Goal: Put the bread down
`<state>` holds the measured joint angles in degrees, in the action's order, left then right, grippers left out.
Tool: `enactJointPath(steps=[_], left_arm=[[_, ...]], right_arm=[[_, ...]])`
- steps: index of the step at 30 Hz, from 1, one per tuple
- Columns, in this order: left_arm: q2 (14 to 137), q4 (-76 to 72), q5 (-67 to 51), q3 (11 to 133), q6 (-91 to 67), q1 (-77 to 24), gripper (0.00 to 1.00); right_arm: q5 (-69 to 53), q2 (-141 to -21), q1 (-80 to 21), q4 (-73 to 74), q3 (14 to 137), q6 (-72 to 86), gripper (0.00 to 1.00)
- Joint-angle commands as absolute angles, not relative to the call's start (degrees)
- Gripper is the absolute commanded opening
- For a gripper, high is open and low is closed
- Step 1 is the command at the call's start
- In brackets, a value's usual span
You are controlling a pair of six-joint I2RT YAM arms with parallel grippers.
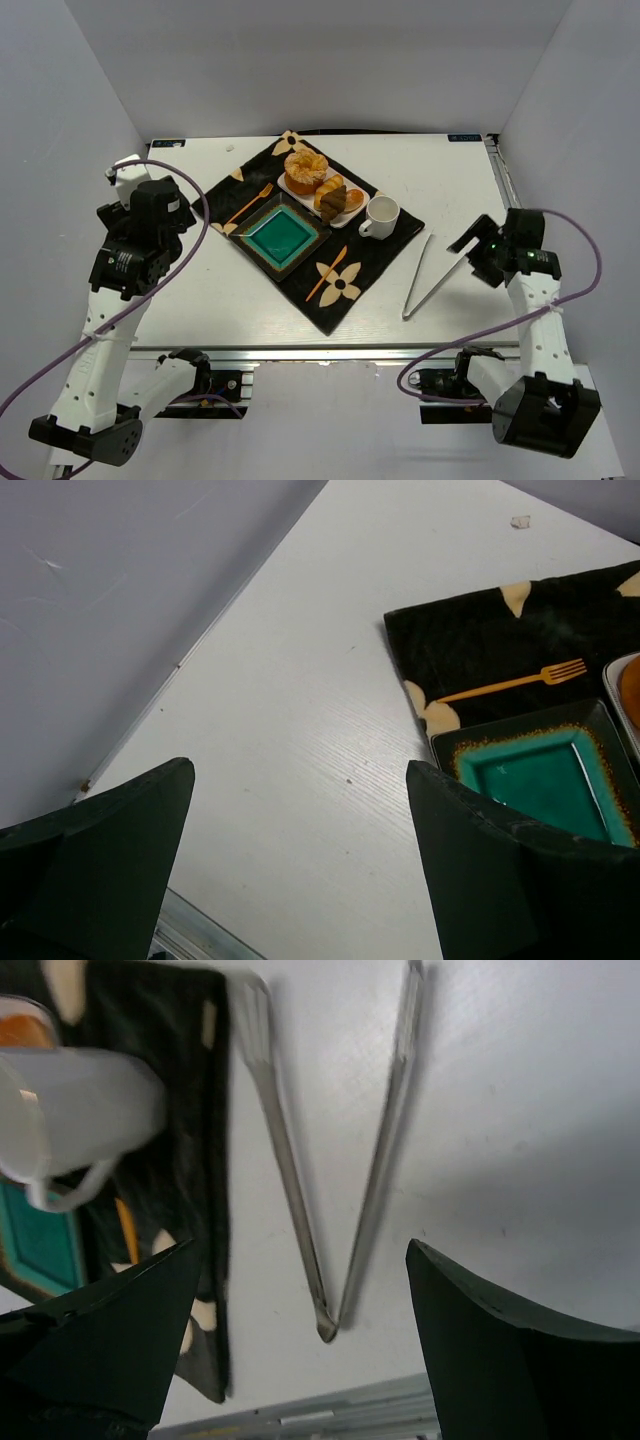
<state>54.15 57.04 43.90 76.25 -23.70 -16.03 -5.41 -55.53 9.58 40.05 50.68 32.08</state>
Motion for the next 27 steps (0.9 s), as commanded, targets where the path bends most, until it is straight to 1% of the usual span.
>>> enactJointPath(steps=[1,5,9,12,21,27], left_arm=[[54.0,59.3,42.4,76.5,-26.2,-16.2,0.98],[54.1,59.4,38.5,75.3,-27.8,-16.2,0.98],[54.8,58.8,36.8,73.5,-28.1,-16.1,0.98],[55.7,58.5,36.5,73.5,-27.3,-16.1,0.98],[57.5,56.7,35.6,73.1,-26.9,-16.2,0.98],[58.4,56.4,35.2,73.7,-26.5,-16.2,0.98]], right_arm=[[-6.0,-56.2,8.4,41.2,46.7,38.0,0.89],[-4.7,-58.9,4.2,40.0,45.9,40.5,0.89],[2.4,-64.2,-5.4,39.2,47.5,42.0,0.89],[4.9,-67.0,-10.0,38.1,47.7,44.3,0.89],[11.2,-77.4,-14.1,37.8,49.2,47.0,0.89],[13.9,-81.3,-14.7,35.9,49.7,49.0,0.89]])
